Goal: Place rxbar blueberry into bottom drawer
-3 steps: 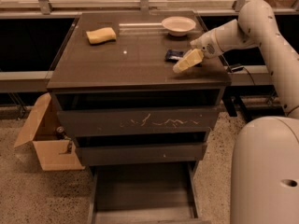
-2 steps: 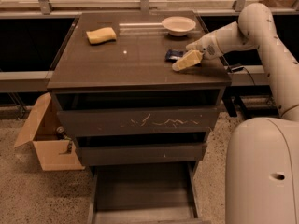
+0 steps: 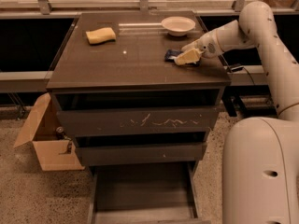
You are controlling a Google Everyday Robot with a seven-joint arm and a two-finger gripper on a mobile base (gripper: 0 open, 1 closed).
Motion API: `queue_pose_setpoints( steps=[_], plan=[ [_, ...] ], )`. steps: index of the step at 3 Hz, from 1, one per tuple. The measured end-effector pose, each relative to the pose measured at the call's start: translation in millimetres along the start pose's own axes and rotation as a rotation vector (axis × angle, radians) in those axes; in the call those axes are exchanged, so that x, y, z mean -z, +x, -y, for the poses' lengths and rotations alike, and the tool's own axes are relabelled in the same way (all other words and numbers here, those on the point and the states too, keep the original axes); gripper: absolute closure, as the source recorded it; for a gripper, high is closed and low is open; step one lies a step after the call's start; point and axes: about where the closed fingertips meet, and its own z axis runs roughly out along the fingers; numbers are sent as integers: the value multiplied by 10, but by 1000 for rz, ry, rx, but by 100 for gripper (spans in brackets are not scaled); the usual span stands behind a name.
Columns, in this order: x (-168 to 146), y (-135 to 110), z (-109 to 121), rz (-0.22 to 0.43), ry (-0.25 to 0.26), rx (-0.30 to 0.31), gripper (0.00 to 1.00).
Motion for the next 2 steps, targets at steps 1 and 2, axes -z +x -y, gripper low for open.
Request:
queue_pose_setpoints(
  steps=[1, 2],
  plan=[
    [18, -25, 0, 0, 0, 0, 96],
    [232, -340, -184, 45, 6, 98, 100]
  ],
)
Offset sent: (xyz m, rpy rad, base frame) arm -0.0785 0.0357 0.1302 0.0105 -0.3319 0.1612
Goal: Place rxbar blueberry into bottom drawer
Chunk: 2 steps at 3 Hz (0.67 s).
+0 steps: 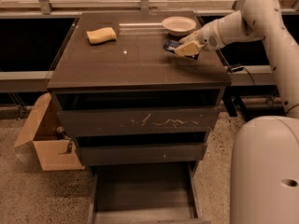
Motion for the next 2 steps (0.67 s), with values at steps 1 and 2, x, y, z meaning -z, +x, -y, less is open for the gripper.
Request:
queue_pose_setpoints(
  steps=[1, 2],
  plan=[
    [165, -402, -339, 35, -5, 117, 100],
    [136, -488, -694, 34, -44, 144, 100]
  ],
)
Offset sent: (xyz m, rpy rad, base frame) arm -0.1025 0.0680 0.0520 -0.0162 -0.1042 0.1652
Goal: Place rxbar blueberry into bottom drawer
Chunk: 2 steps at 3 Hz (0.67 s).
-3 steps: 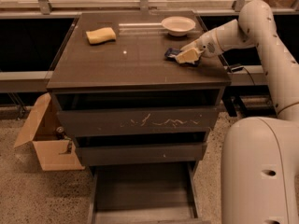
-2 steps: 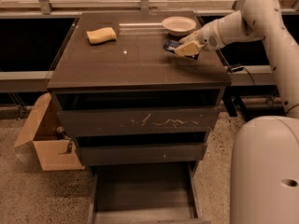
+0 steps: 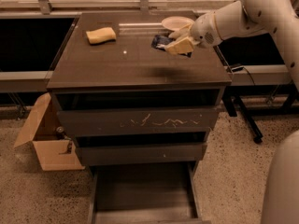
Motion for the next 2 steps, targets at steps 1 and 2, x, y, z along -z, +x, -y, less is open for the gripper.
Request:
queue_pose_setpoints(
  steps=[1, 2],
  plan=[
    [-168, 67, -313, -21, -69, -13, 100],
    [-172, 70, -316, -21, -70, -14, 100]
  ],
)
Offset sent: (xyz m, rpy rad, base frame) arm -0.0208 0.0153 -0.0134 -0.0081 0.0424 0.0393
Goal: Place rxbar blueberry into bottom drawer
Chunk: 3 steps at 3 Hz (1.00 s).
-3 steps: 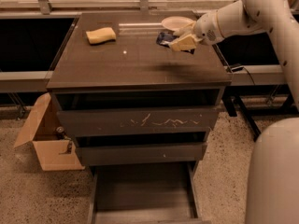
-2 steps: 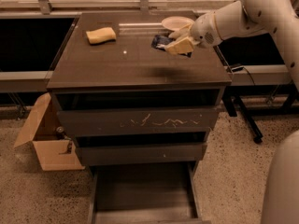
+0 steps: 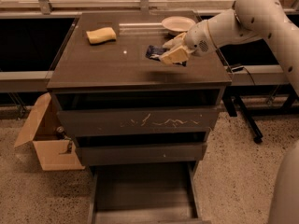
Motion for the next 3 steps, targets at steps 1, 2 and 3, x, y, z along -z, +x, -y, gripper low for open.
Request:
queue_pose_setpoints(
  steps=[1, 2, 3],
  plan=[
    [-136, 53, -91, -44, -47, 4, 100],
    [-107, -66, -364, -27, -59, 39, 100],
    [-189, -106, -854, -23, -90, 70, 100]
  ],
)
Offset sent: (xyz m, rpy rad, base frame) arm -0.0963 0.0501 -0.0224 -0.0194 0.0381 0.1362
